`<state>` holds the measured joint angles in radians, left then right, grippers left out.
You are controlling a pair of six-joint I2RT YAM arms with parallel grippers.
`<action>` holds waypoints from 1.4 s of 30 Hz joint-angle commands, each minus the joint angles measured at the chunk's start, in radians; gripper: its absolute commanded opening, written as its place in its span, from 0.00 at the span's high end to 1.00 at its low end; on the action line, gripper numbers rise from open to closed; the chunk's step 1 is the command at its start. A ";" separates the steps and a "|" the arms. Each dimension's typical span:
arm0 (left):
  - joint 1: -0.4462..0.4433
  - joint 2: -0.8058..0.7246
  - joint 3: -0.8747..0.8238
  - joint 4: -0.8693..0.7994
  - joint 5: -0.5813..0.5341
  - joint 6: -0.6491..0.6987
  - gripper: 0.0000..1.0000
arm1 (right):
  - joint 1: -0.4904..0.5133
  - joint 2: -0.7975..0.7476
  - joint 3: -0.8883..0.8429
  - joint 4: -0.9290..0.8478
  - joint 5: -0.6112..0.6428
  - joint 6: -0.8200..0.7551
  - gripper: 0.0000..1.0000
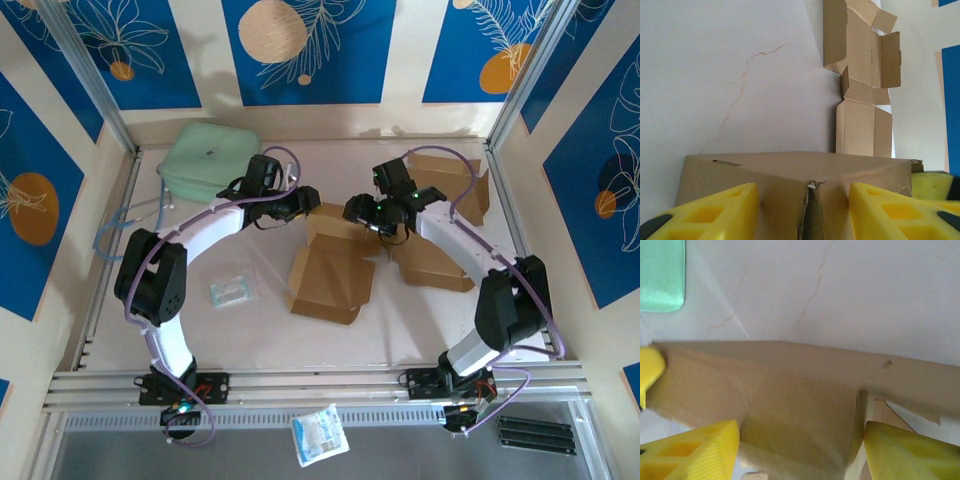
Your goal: Fold the paper box
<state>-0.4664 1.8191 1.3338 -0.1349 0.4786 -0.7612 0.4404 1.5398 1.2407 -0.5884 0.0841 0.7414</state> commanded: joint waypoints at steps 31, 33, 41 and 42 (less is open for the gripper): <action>0.005 0.026 0.055 -0.054 -0.013 0.059 0.54 | 0.145 0.072 -0.301 0.279 0.358 0.045 0.01; 0.005 0.028 0.053 -0.050 -0.013 0.056 0.54 | 0.147 0.061 -0.314 0.272 0.386 0.056 0.01; 0.005 0.029 0.066 -0.056 -0.012 0.057 0.55 | 0.137 0.027 -0.398 0.345 0.403 0.071 0.01; 0.006 0.030 0.070 -0.058 -0.012 0.057 0.55 | 0.134 0.024 -0.408 0.357 0.397 0.070 0.01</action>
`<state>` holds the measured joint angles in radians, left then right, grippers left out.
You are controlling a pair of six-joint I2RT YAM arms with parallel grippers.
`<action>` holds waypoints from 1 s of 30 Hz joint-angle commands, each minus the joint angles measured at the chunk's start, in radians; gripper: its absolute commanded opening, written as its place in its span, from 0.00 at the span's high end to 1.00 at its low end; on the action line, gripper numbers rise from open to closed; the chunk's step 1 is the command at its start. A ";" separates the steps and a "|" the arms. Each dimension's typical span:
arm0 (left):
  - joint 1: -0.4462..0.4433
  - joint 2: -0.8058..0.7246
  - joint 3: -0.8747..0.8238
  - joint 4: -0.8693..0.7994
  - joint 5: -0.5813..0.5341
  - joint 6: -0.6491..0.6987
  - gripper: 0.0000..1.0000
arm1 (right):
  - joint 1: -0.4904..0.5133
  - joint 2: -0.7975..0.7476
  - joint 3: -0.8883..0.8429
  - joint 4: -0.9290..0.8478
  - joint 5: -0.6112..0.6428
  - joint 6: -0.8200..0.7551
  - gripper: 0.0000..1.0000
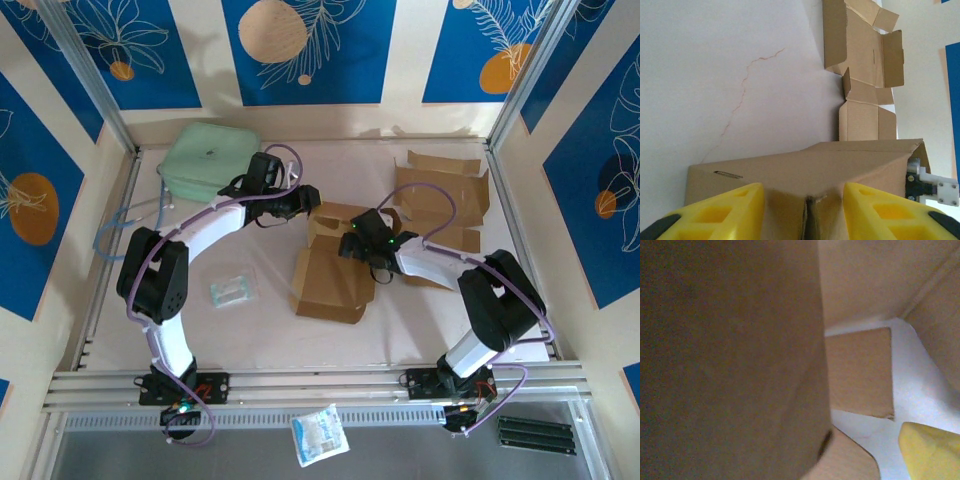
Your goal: Fold the paper box
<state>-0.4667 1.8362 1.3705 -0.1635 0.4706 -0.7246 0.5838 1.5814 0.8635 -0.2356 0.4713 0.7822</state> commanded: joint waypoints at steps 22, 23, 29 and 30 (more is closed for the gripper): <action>0.004 0.004 0.025 -0.025 -0.005 0.019 0.55 | -0.023 -0.097 -0.179 0.383 -0.161 -0.110 0.10; 0.003 0.005 0.025 -0.024 -0.007 0.019 0.55 | -0.022 -0.091 -0.181 0.397 -0.176 -0.115 0.11; 0.003 0.003 0.020 -0.025 -0.004 0.020 0.56 | -0.011 -0.029 -0.167 0.461 -0.276 -0.131 0.12; 0.003 0.002 0.018 -0.024 -0.005 0.021 0.55 | -0.008 -0.018 -0.161 0.466 -0.284 -0.136 0.12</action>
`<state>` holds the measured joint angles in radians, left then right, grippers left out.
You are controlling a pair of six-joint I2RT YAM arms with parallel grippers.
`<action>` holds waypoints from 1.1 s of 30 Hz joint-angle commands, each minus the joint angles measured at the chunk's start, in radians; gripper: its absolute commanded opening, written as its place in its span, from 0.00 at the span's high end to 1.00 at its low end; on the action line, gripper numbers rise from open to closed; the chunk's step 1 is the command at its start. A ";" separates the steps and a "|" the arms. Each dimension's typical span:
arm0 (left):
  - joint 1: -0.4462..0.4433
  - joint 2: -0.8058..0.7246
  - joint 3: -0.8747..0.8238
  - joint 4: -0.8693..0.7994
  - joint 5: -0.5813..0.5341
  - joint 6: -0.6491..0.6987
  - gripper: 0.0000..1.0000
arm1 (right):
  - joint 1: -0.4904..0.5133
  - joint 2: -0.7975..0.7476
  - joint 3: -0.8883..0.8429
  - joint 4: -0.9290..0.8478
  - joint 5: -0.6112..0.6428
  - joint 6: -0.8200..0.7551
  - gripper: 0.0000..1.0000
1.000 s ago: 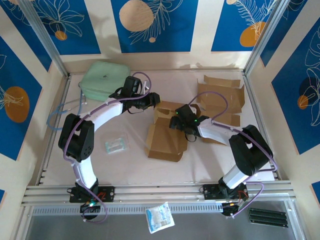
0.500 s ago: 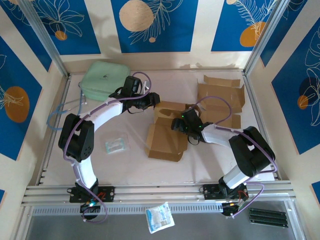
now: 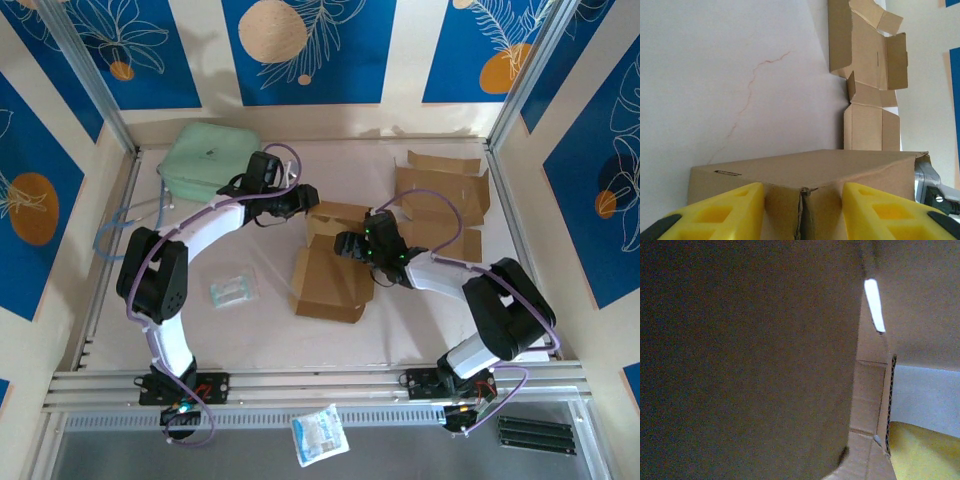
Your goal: Fold the paper box
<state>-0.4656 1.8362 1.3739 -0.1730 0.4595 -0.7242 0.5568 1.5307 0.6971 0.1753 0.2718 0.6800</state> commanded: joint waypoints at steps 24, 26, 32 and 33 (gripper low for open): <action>-0.021 -0.090 -0.057 -0.019 -0.096 0.054 0.41 | 0.068 -0.341 -0.098 -0.161 -0.012 -0.061 0.01; -0.022 -0.107 -0.065 -0.022 -0.115 0.062 0.39 | 0.068 -0.416 -0.101 -0.212 -0.022 -0.084 0.01; -0.034 -0.166 -0.095 -0.021 -0.173 0.091 0.32 | 0.058 -0.618 -0.085 -0.356 -0.033 -0.174 0.01; -0.037 -0.179 -0.102 -0.023 -0.187 0.099 0.32 | 0.051 -0.642 -0.079 -0.376 -0.037 -0.187 0.01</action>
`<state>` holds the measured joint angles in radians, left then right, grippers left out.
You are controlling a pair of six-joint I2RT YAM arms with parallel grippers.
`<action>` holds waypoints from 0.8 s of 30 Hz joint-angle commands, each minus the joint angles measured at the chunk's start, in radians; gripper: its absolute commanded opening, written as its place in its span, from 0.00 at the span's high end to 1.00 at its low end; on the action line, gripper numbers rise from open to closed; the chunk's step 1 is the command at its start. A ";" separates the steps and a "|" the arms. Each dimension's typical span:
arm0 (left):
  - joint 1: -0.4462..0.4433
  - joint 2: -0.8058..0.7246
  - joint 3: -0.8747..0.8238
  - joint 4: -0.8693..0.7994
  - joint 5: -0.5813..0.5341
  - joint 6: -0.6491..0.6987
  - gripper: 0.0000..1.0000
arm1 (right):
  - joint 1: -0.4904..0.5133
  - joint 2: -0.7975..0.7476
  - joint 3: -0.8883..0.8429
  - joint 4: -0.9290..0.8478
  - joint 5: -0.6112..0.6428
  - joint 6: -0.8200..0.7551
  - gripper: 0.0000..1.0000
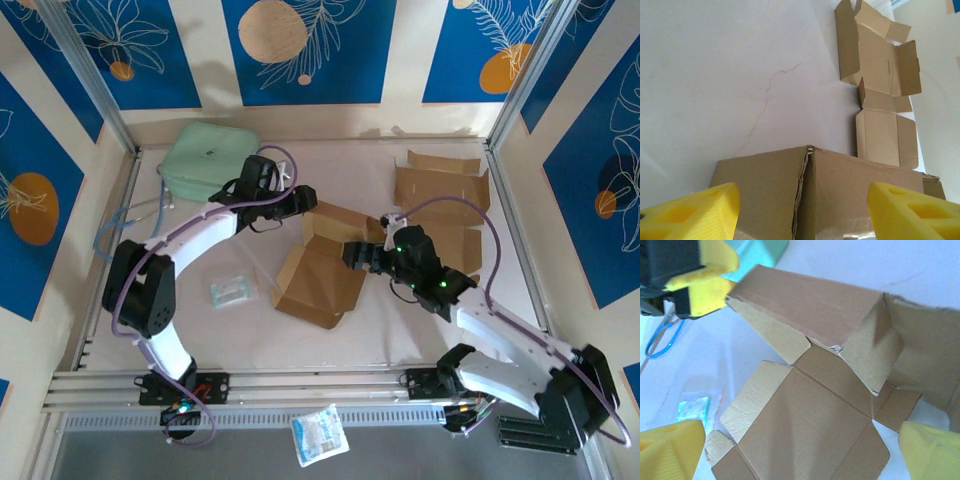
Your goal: Fold the paper box
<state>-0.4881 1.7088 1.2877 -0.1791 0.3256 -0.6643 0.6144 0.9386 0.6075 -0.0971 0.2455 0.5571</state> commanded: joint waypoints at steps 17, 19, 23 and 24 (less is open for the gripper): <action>-0.263 -0.316 -0.228 0.089 -0.378 0.325 0.40 | -0.373 0.054 0.131 -0.249 -0.228 -0.204 0.10; -0.313 -0.302 -0.252 0.107 -0.394 0.327 0.46 | -0.369 0.095 0.112 -0.186 -0.286 -0.195 0.14; -0.391 -0.228 -0.260 0.106 -0.392 0.321 0.54 | -0.327 0.164 0.083 -0.109 -0.254 -0.162 0.20; -0.406 -0.200 -0.259 0.105 -0.389 0.320 0.57 | -0.315 0.185 0.081 -0.102 -0.218 -0.155 0.23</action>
<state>-0.8608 1.4536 1.0416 -0.0879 -0.0353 -0.3679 0.2718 1.0920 0.7067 -0.2657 0.0338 0.3870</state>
